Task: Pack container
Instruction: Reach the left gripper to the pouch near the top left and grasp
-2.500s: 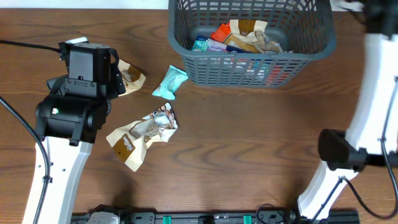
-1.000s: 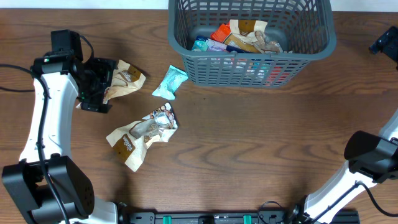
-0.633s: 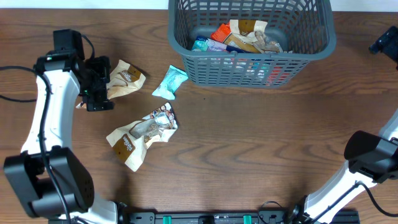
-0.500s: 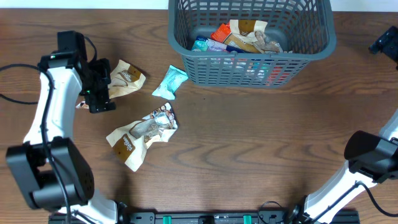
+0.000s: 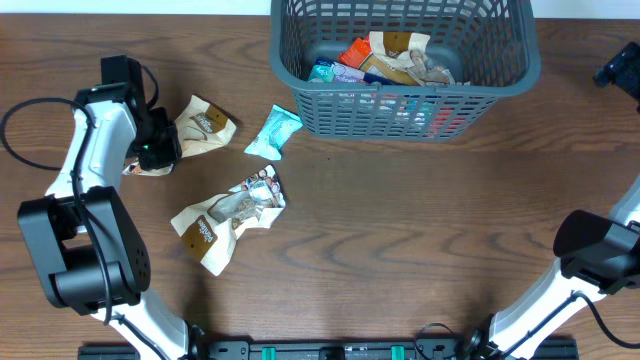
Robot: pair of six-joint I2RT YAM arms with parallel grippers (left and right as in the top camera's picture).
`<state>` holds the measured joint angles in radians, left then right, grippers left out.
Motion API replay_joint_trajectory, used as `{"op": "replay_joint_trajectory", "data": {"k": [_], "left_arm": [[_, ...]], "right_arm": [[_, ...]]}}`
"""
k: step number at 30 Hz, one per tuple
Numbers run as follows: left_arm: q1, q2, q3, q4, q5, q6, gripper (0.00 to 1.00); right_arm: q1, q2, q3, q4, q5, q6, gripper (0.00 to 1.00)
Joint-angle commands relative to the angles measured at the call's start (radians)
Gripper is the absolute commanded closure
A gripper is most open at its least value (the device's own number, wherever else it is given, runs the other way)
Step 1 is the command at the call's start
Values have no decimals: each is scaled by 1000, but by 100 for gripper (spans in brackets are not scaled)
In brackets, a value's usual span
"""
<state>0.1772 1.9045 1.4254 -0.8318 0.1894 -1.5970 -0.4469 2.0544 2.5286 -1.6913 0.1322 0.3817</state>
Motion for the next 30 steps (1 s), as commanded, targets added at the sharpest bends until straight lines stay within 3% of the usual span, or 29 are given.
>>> {"op": "replay_joint_trajectory", "data": {"k": [1, 5, 6, 9, 10, 20, 21, 24, 25, 26, 30], "left_arm": [[8, 32, -2, 4, -61, -6, 95], [8, 73, -2, 8, -63, -6, 91], [8, 87, -2, 8, -63, -5, 78], [8, 117, -2, 7, -59, -5, 6], [7, 127, -2, 7, -57, -5, 1], [8, 159, -2, 34, -52, -5, 0], [8, 162, -2, 39, -52, -5, 14], [8, 171, -2, 41, -52, -4, 76], [8, 175, -2, 41, -52, -1, 87], [8, 182, -2, 41, -53, 1, 94], [8, 196, -2, 42, -53, 31, 94]], "right_arm": [[-4, -1, -6, -3, 18, -12, 1], [-4, -1, -6, -3, 18, -13, 1], [-4, -1, -6, -3, 18, -13, 1], [-4, -1, -6, -3, 18, -13, 1], [-4, -1, -6, -3, 18, -12, 1], [-4, -1, -6, -3, 18, -12, 1], [-4, -1, -6, -3, 18, -13, 1], [-4, -1, -6, -3, 18, -13, 1], [-4, -1, -6, -3, 18, -12, 1], [-4, -1, -6, -3, 18, -13, 1], [-4, -1, -6, -3, 18, -13, 1]]}}
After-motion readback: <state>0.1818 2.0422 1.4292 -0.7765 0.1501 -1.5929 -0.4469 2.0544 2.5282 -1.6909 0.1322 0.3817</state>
